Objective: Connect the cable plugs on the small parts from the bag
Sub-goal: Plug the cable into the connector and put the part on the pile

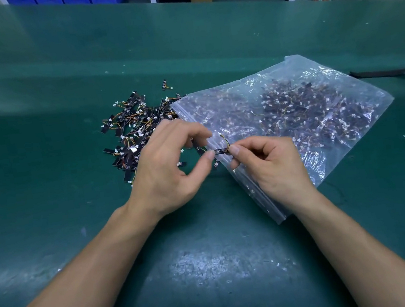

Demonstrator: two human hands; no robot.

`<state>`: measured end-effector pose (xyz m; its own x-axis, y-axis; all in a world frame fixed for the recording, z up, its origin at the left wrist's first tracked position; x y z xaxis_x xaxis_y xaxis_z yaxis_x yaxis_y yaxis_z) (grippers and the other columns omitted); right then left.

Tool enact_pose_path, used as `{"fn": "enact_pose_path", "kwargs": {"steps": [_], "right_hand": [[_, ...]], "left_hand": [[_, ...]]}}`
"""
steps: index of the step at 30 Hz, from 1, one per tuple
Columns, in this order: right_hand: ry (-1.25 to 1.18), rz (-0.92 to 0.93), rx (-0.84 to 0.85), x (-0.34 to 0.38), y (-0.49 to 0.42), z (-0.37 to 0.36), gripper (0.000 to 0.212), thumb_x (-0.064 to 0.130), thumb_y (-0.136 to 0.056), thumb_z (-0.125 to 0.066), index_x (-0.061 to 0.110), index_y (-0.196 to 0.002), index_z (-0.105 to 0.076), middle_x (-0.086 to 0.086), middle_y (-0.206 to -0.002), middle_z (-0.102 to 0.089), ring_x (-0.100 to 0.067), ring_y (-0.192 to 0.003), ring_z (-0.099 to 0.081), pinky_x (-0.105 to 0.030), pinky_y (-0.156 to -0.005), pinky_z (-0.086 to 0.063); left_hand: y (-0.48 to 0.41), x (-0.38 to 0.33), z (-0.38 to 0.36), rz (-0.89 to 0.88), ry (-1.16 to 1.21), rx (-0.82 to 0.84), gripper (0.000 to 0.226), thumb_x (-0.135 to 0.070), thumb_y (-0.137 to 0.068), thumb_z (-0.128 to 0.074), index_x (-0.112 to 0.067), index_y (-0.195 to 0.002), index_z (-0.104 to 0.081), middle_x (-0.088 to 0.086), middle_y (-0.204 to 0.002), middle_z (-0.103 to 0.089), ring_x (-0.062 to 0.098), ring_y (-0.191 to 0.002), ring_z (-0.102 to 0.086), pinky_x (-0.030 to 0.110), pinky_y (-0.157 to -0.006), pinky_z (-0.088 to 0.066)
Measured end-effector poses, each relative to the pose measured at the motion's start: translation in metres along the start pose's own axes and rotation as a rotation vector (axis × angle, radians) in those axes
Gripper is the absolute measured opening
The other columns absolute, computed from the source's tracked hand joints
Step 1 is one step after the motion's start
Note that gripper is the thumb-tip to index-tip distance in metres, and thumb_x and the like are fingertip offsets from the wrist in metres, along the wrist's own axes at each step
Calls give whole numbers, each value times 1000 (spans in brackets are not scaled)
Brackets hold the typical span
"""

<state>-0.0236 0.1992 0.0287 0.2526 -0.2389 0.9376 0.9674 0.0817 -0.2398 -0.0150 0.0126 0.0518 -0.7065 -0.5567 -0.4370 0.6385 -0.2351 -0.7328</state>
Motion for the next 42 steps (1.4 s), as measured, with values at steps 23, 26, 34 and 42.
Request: {"fn": "enact_pose_path", "kwargs": {"steps": [23, 26, 34, 42], "right_hand": [[85, 40, 65, 2, 5, -4, 18, 12, -94, -70, 20, -79, -76, 8, -62, -69, -1, -49, -46, -11, -52, -34], [21, 11, 101, 3, 6, -5, 14, 19, -91, -69, 16, -80, -77, 4, -64, -71, -1, -47, -46, -13, -51, -35], [27, 47, 13, 6, 5, -2, 25, 9, -94, -70, 24, -74, -74, 11, -57, -65, 1, -43, -41, -9, -48, -31], [-22, 132, 53, 9, 5, 0, 17, 8, -95, -67, 23, -96, -77, 13, -66, -69, 2, -48, -50, -7, -52, -35]], "left_hand": [[4, 12, -16, 235, 267, 155, 9, -27, -90, -71, -20, -95, -73, -10, -84, -68, 18, -80, -58, 31, -71, -46], [4, 13, -16, 261, 283, 115, 6, -20, -90, -70, -20, -85, -71, -5, -79, -66, 18, -73, -55, 29, -67, -43], [5, 13, -14, 338, 299, 31, 11, -22, -89, -67, -14, -82, -69, -5, -77, -65, 20, -72, -56, 28, -68, -42], [5, 12, -14, 230, 284, 86, 9, -19, -87, -74, -26, -91, -70, 1, -82, -69, 25, -77, -59, 36, -67, -48]]}}
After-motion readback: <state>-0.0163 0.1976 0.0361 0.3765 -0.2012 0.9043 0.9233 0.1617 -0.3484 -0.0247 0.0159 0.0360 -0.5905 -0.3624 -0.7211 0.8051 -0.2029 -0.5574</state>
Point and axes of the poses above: each hand's wrist, its own y-axis away from the middle knuckle, its own z-axis out of the back of the hand, x = y × z, the point moved 4 cm from there along -y, towards the middle knuckle
